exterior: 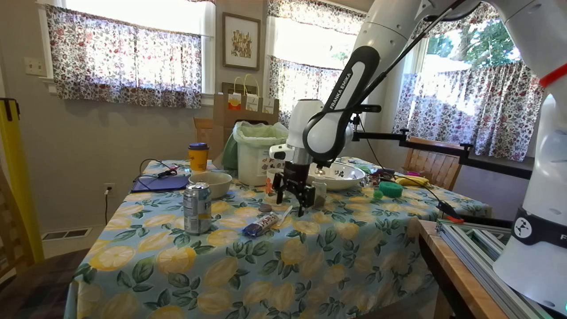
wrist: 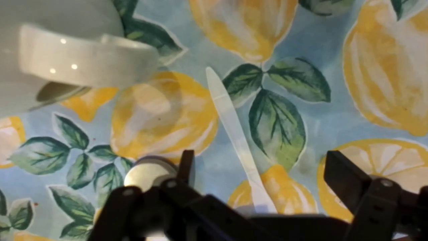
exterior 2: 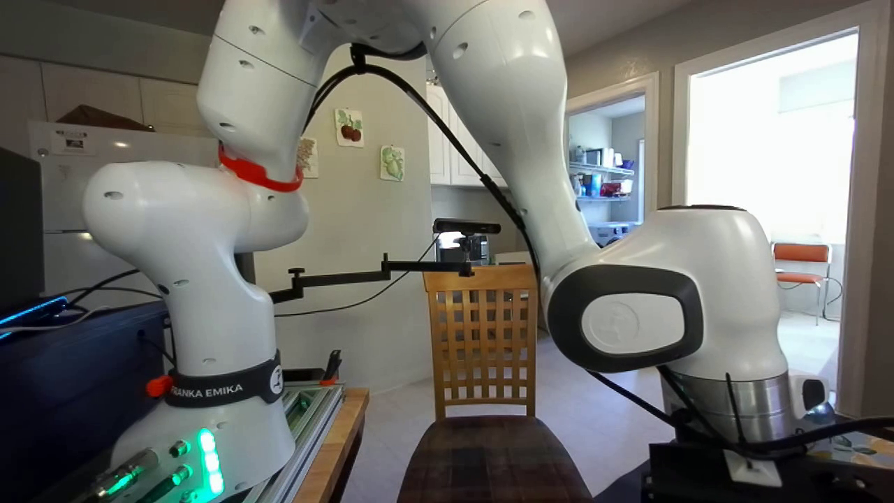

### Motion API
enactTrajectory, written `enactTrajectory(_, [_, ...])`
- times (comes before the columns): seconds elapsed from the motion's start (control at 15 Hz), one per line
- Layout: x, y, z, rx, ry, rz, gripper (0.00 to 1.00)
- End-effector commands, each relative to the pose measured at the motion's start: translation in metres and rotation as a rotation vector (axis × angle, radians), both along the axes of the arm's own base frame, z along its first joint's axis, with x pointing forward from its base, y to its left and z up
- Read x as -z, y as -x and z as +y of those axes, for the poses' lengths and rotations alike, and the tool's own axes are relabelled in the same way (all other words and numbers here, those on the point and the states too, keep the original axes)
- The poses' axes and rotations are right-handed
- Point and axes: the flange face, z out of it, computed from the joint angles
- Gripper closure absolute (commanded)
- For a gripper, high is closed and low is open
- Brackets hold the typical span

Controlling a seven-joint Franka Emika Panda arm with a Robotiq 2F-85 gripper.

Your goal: Cut the snack with the plastic knife

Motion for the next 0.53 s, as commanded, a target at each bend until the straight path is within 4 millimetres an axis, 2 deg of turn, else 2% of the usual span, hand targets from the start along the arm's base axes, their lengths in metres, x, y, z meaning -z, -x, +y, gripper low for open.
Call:
enactTrajectory(0.0, [0.0062,-0.0053,-0.0092,-0.075,0.000,0.018,0.00])
enactTrajectory(0.13, [0.0071,-0.0056,-0.0109,-0.083,0.001,0.023,0.01])
enactTrajectory(0.27, [0.0073,-0.0077,-0.0128,-0.083,0.001,0.027,0.15])
enactTrajectory(0.33, [0.0072,-0.0092,-0.0136,-0.085,0.001,0.029,0.13])
enactTrajectory(0.4, [0.0068,-0.0105,-0.0146,-0.083,0.000,0.035,0.20])
enactTrajectory(0.47, [0.0065,-0.0119,-0.0157,-0.084,0.001,0.040,0.23])
